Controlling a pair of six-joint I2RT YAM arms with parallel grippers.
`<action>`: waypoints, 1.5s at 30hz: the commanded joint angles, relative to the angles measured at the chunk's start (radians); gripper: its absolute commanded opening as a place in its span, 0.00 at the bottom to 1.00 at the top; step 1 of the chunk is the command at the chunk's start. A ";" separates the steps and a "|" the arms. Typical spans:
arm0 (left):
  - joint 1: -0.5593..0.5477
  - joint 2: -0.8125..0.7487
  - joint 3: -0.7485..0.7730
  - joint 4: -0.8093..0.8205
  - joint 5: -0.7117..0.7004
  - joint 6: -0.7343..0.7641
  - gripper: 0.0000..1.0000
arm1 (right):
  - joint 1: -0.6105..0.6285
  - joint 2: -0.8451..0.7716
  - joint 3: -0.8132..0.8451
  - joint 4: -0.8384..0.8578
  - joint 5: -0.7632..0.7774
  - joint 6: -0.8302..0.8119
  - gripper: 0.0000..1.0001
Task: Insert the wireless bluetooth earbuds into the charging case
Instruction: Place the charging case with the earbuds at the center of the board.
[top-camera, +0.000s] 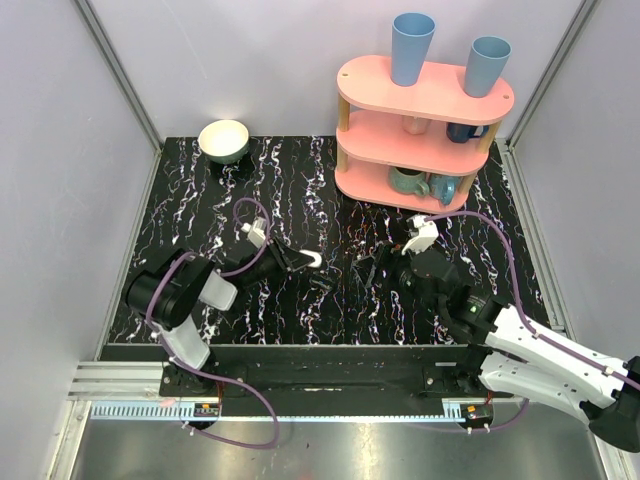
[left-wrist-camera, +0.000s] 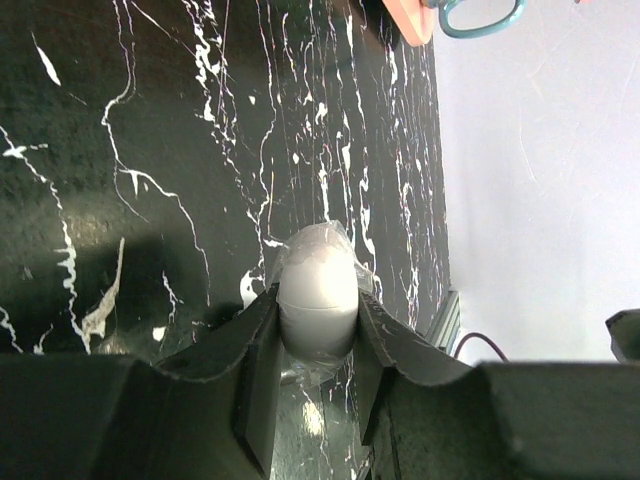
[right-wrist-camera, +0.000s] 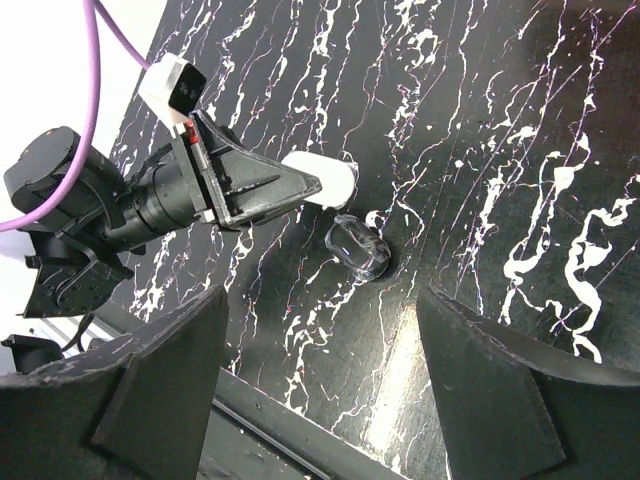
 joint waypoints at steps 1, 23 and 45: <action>0.008 0.043 0.049 0.116 -0.035 -0.023 0.19 | 0.003 -0.014 0.000 -0.004 0.012 0.006 0.84; 0.020 0.005 0.058 -0.193 -0.187 0.133 0.35 | 0.003 -0.022 -0.009 -0.010 0.013 0.006 0.84; 0.025 -0.292 0.009 -0.622 -0.351 0.296 0.49 | 0.002 0.012 0.009 -0.006 0.022 -0.023 0.85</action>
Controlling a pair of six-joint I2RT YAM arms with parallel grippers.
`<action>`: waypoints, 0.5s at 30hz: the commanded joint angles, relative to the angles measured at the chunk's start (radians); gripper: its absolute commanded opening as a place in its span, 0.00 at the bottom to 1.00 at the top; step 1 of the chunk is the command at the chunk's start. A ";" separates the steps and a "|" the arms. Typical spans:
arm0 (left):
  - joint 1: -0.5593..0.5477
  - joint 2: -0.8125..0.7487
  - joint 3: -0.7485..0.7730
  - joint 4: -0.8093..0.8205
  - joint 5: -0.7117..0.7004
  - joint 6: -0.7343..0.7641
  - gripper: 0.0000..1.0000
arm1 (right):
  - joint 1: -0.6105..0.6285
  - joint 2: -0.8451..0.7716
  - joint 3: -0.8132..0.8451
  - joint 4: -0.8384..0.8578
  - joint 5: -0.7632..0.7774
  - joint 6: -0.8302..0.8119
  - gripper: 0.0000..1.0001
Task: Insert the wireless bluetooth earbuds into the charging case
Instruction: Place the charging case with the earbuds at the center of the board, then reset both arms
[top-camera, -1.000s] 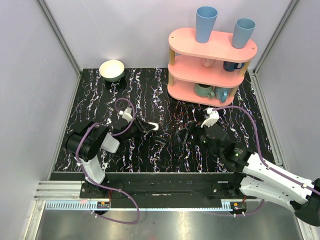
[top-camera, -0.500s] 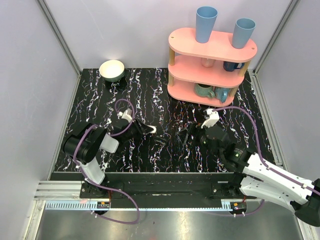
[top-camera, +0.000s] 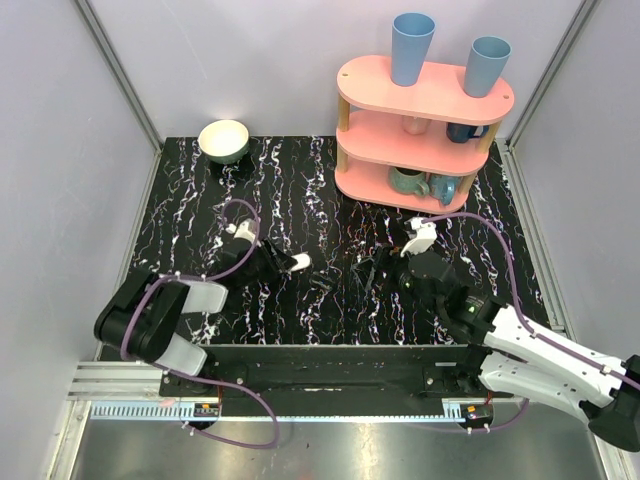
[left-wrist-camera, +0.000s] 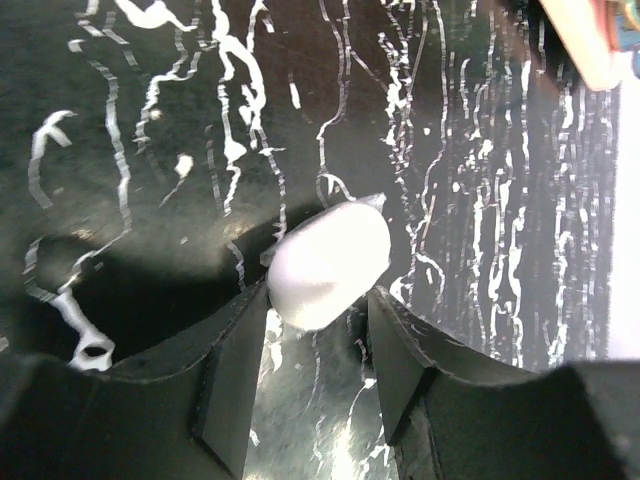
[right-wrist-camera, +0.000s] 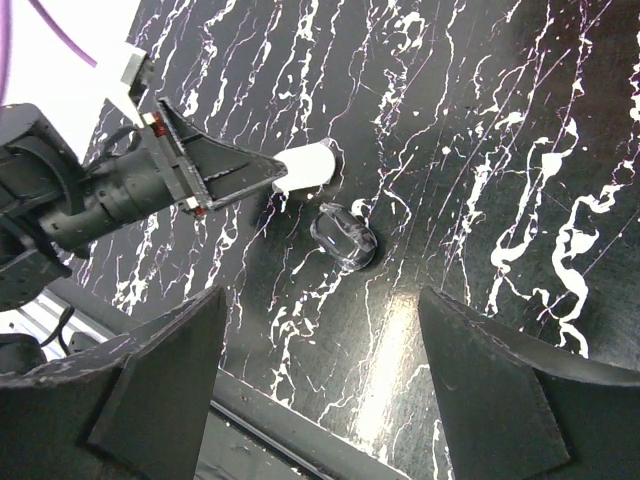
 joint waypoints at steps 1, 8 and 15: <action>0.006 -0.152 -0.031 -0.217 -0.144 0.099 0.50 | 0.003 0.011 0.022 0.011 0.024 -0.019 0.85; 0.006 -0.517 0.007 -0.512 -0.349 0.209 0.51 | 0.002 0.034 0.031 0.016 0.054 -0.043 0.91; 0.007 -0.836 0.044 -0.566 -0.366 0.301 0.72 | 0.000 0.047 0.035 0.004 0.119 -0.094 0.93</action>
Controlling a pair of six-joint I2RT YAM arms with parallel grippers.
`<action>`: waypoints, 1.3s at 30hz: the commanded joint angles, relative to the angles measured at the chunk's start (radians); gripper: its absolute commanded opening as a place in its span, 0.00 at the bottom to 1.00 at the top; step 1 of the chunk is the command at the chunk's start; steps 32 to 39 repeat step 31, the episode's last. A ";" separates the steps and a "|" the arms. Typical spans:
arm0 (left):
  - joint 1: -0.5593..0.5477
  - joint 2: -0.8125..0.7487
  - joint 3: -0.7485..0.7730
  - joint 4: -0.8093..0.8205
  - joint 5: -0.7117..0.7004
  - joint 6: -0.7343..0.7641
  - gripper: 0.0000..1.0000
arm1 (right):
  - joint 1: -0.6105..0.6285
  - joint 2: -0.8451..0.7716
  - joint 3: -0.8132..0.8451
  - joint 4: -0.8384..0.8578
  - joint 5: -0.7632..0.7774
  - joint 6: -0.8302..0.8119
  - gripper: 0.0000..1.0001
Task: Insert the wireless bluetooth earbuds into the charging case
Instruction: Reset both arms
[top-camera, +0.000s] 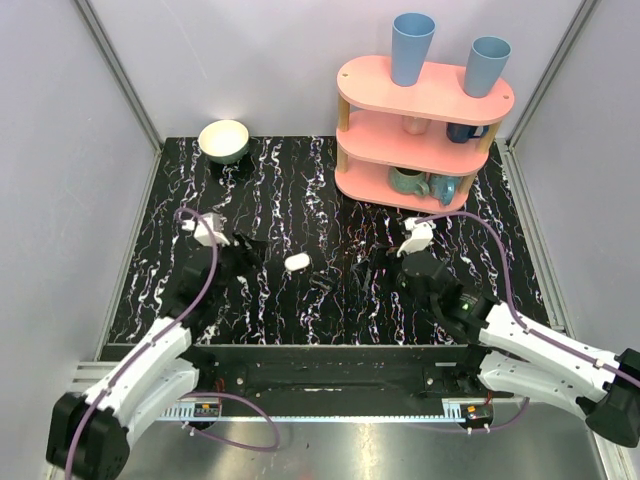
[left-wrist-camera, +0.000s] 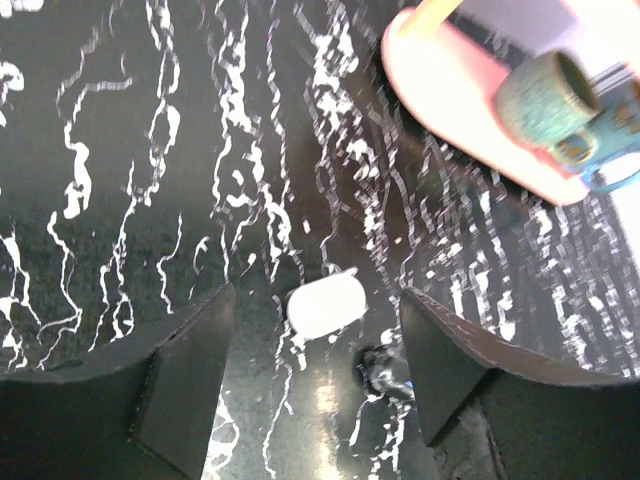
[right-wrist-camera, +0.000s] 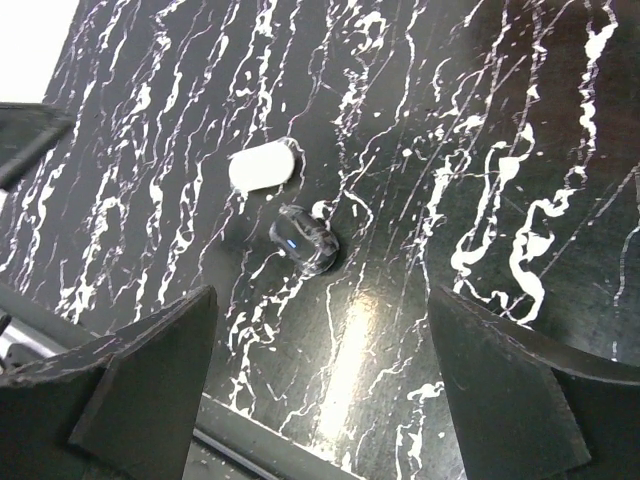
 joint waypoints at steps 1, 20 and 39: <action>0.005 -0.132 0.045 -0.035 -0.044 0.081 0.75 | -0.001 -0.005 0.034 0.003 0.091 -0.053 0.94; 0.004 -0.150 0.115 -0.178 -0.282 -0.027 0.99 | -0.483 0.055 -0.011 -0.019 0.128 -0.168 1.00; 0.004 -0.216 0.100 -0.182 -0.339 -0.004 0.99 | -0.483 -0.051 -0.106 0.121 0.237 -0.276 1.00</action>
